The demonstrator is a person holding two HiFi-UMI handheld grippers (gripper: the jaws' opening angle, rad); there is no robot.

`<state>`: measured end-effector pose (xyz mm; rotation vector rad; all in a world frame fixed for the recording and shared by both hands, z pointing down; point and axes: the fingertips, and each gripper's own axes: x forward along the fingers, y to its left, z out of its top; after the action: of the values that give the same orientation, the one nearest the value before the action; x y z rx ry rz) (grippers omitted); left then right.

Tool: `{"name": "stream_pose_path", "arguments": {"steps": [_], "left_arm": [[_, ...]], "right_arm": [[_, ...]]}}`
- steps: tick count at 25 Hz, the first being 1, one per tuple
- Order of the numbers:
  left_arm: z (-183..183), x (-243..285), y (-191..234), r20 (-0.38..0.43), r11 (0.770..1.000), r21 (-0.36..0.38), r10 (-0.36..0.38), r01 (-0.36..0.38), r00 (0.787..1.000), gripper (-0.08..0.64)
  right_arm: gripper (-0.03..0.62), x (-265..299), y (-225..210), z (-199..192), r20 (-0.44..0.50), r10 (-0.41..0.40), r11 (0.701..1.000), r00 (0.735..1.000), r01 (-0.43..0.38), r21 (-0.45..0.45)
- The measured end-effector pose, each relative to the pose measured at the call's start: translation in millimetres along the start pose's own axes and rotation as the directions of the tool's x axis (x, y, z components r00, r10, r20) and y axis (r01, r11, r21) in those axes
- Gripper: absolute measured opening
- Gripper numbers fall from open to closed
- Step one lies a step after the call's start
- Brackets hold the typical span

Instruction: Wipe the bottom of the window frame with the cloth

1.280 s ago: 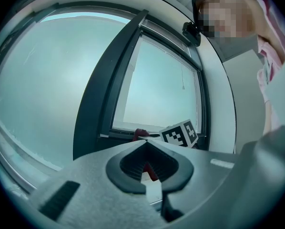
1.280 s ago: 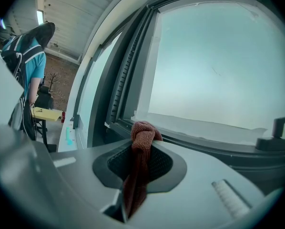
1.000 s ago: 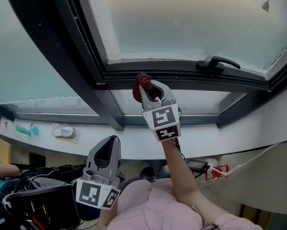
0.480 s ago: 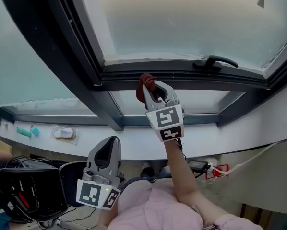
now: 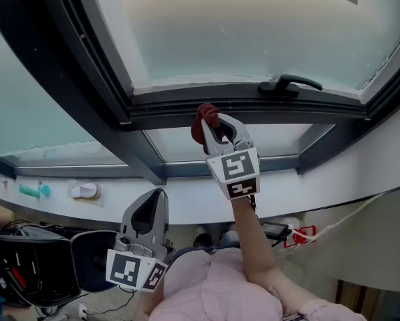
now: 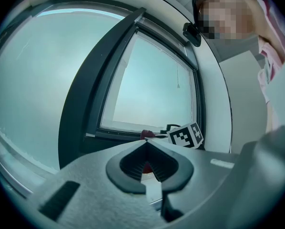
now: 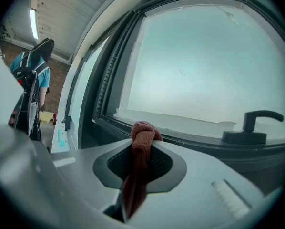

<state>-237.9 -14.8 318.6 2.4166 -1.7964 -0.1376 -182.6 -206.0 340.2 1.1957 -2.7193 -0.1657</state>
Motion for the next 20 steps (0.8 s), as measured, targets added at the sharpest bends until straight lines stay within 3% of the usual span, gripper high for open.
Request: {"name": "stream_pose_path", "arguments": {"steps": [20], "left_arm": [[-1.6, 15.0, -17.1, -0.016, 0.999, 0.011, -0.037, 0.037, 0.999, 0.001]], "right_arm": [[0.057, -21.6, -37.8, -6.6, 0.000, -0.056, 0.998, 0.998, 0.056, 0.023]]}}
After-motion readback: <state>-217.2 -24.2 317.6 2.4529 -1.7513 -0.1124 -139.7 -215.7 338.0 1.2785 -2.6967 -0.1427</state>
